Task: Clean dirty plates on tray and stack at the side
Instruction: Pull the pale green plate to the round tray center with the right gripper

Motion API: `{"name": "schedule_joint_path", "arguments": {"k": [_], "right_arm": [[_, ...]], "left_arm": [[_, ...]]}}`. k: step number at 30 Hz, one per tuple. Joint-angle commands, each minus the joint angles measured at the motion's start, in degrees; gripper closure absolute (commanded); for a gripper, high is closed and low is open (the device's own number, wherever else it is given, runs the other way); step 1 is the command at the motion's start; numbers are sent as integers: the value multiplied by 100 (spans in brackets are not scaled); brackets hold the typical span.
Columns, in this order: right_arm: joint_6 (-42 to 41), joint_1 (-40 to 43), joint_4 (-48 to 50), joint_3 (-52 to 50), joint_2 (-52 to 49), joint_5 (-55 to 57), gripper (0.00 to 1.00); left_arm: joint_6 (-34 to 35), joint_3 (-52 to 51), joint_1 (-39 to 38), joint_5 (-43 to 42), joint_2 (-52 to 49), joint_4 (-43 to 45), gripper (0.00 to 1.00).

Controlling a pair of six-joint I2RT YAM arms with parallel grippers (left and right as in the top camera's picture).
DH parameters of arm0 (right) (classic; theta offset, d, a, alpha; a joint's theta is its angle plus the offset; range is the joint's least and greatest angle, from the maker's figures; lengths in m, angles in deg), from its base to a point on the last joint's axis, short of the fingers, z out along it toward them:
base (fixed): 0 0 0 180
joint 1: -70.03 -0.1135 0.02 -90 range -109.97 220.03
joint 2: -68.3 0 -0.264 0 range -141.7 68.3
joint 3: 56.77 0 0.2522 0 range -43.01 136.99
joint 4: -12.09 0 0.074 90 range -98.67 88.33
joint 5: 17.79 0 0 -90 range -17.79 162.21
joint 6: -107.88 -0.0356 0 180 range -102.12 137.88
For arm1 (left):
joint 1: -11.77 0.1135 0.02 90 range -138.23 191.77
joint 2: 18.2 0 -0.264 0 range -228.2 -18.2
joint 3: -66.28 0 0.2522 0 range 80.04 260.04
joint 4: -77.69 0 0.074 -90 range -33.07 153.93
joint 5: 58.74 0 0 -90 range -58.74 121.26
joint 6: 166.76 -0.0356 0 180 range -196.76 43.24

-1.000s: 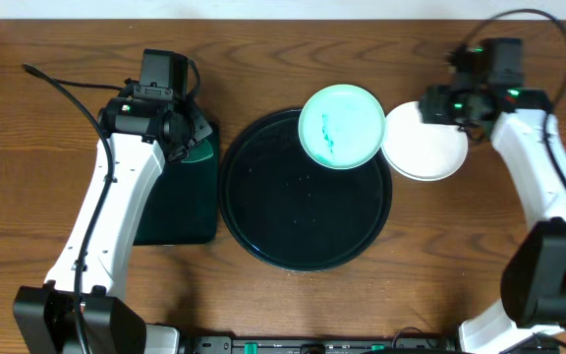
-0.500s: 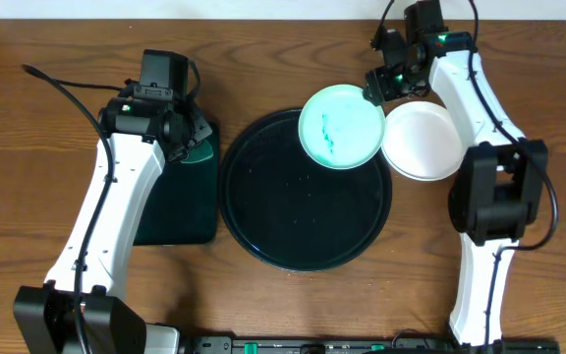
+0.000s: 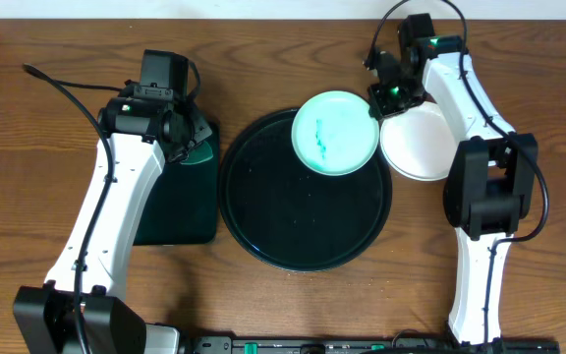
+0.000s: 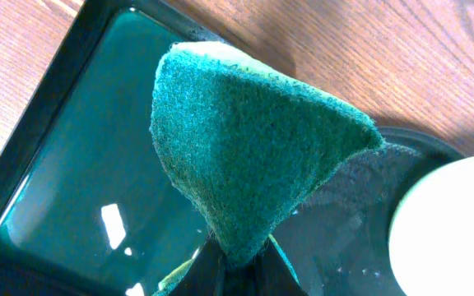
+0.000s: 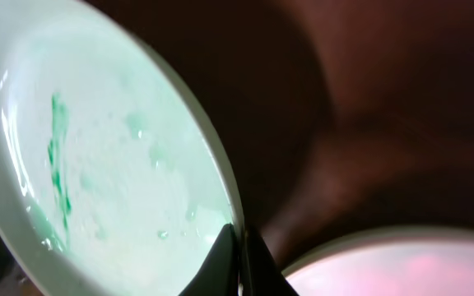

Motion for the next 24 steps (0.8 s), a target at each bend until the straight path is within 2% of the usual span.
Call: {"name": "schedule_joint_path", "arguments": {"k": [1,4,7,12,24], "right_arm": [[-603,-262,-326,116,42,-164,99],[-1156,-398,-859,116,42,-168,99],[-1377,-555,-1246,116,42,-168,99],[-1652,-828,-1351,116,42,-168,99],[-1652,-994,-1587,116,42,-168,99]], "left_arm": [[-81,-22,17,26,-33,-22,93],[-81,-22,11,26,-33,-50,93],[-81,-22,11,26,-33,-129,93],[-81,-22,11,26,-33,-350,93],[-35,-22,11,26,-33,-455,93]]}}
